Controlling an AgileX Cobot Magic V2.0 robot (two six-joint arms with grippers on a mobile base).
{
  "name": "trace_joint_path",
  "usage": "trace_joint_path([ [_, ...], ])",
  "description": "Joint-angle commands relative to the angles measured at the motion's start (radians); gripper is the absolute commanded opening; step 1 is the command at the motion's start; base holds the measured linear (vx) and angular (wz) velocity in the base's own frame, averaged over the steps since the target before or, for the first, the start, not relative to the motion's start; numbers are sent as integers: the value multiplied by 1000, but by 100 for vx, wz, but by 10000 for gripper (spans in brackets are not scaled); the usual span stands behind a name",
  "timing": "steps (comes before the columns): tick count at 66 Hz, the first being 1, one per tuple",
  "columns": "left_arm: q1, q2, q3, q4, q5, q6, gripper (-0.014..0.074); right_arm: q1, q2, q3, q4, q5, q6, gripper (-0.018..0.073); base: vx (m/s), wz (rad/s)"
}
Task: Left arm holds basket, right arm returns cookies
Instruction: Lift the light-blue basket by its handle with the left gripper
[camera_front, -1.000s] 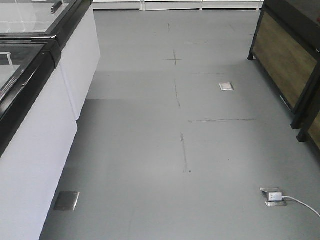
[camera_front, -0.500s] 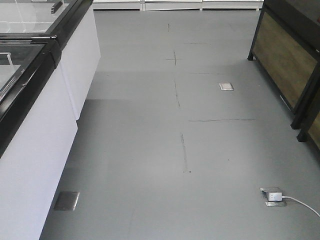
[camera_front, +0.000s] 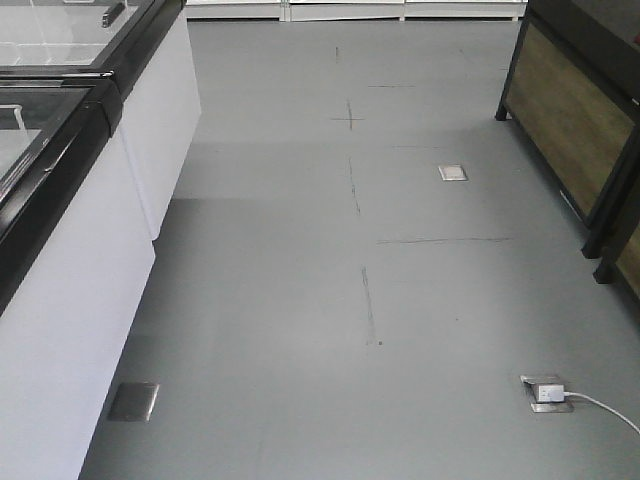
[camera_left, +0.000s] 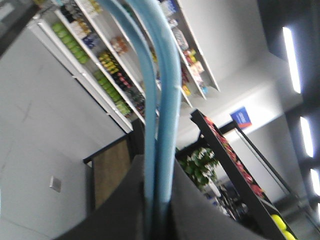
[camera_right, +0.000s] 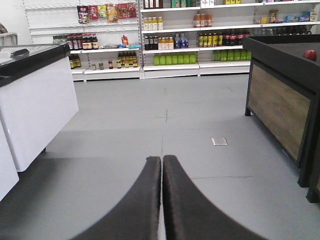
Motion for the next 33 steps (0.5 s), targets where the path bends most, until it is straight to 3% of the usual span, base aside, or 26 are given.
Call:
trace_joint_path([
  [1,-99,-64,-96,-108,3,-51,-8,-5,-10,-2,-3,-74,-5,-8,0,0],
  [9,-212,-64,-127,-106,-19,-157,-8,-5,-10,-2,-3,-74,-5,-8,0,0],
  [18,-325,-64,-127,-84,1,-149,-8,-5,-10,-2,-3,-74,-5,-8,0,0],
  [33,-537,-72,-125,36,36,-148,-8,-5,-10,-2,-3,-74,-5,-8,0,0],
])
